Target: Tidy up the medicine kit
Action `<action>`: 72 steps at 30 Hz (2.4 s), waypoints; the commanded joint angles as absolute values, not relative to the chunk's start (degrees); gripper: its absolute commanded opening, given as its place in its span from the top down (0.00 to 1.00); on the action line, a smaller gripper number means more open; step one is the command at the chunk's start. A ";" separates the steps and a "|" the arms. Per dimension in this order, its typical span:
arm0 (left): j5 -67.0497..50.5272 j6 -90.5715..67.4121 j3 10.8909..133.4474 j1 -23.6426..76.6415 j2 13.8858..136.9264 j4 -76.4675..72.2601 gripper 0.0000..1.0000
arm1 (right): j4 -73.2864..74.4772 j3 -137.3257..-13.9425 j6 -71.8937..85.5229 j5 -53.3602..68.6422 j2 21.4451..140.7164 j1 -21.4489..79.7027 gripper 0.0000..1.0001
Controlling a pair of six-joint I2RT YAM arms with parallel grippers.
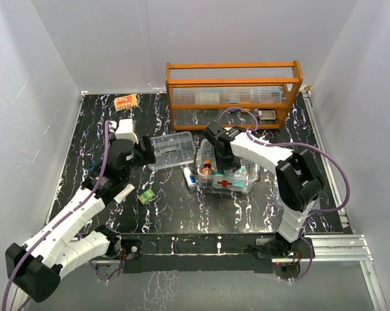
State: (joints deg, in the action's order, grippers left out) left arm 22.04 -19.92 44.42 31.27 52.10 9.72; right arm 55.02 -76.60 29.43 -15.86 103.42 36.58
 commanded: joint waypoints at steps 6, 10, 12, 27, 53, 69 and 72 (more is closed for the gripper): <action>21.77 -19.93 46.24 31.48 52.63 10.00 0.25 | 53.02 -78.43 31.26 -17.74 94.78 36.39 0.62; 20.98 -20.20 46.47 31.55 53.29 10.17 0.25 | 51.89 -77.34 31.83 -20.03 93.23 36.30 0.62; 20.71 -20.29 46.53 31.54 53.60 10.21 0.25 | 50.97 -76.37 32.20 -20.89 93.00 36.04 0.62; 19.69 -20.79 46.79 31.49 55.17 10.46 0.25 | 41.08 -67.57 31.42 -13.18 95.01 31.81 0.64; 19.04 -21.31 46.78 31.52 55.72 10.79 0.24 | 43.86 -61.44 31.66 -7.48 96.22 31.81 0.66; 19.59 -35.10 46.87 31.50 58.12 26.63 0.23 | 43.51 -69.26 32.02 -11.36 86.49 31.77 0.62; 20.43 -38.49 46.45 31.53 60.36 30.05 0.23 | 43.10 -69.81 31.73 -11.35 84.93 31.79 0.62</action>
